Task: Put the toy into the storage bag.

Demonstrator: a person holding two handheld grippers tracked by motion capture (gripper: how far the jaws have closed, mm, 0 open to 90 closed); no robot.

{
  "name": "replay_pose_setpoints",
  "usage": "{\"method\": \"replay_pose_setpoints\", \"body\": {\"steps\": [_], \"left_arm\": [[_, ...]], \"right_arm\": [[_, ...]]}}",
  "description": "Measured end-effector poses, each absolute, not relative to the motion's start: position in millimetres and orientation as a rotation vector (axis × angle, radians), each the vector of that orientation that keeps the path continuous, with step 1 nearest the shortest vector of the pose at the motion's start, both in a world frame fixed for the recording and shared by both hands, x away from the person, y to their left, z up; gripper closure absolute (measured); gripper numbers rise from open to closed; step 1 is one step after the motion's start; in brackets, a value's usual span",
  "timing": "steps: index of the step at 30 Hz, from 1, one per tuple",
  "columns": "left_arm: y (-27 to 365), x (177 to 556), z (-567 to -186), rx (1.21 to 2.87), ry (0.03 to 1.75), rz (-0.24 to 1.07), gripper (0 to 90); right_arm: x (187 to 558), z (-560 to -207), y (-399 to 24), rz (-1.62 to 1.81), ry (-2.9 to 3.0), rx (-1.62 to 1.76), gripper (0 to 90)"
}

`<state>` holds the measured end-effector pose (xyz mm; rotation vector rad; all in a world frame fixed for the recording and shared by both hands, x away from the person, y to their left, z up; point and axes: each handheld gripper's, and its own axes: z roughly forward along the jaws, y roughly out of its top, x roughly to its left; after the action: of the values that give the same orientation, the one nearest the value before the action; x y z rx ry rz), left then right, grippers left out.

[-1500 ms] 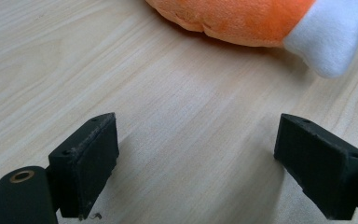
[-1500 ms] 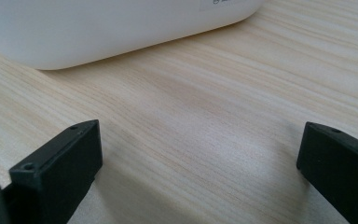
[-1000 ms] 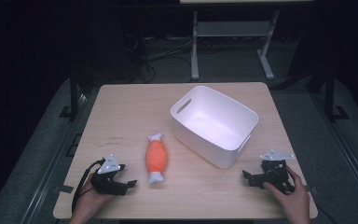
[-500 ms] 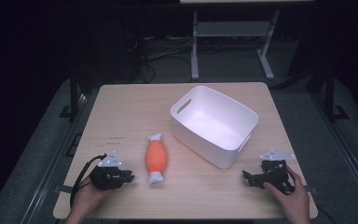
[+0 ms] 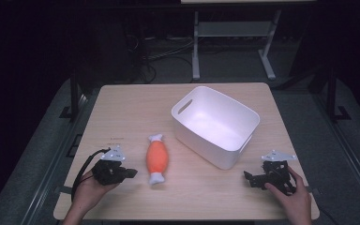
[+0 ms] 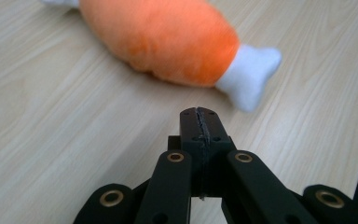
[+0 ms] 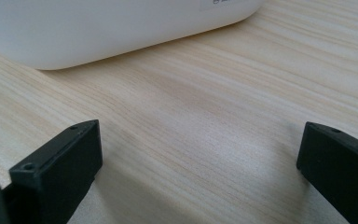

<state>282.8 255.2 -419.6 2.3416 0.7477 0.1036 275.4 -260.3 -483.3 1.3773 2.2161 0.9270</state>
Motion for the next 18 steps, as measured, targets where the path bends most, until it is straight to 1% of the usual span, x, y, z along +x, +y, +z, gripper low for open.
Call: {"method": "replay_pose_setpoints", "body": {"steps": [18], "left_arm": [[213,292,-408,2.355,0.638,0.043,89.6]], "right_arm": [[275,-483,-260,0.927,2.216,1.377,0.0]]}}
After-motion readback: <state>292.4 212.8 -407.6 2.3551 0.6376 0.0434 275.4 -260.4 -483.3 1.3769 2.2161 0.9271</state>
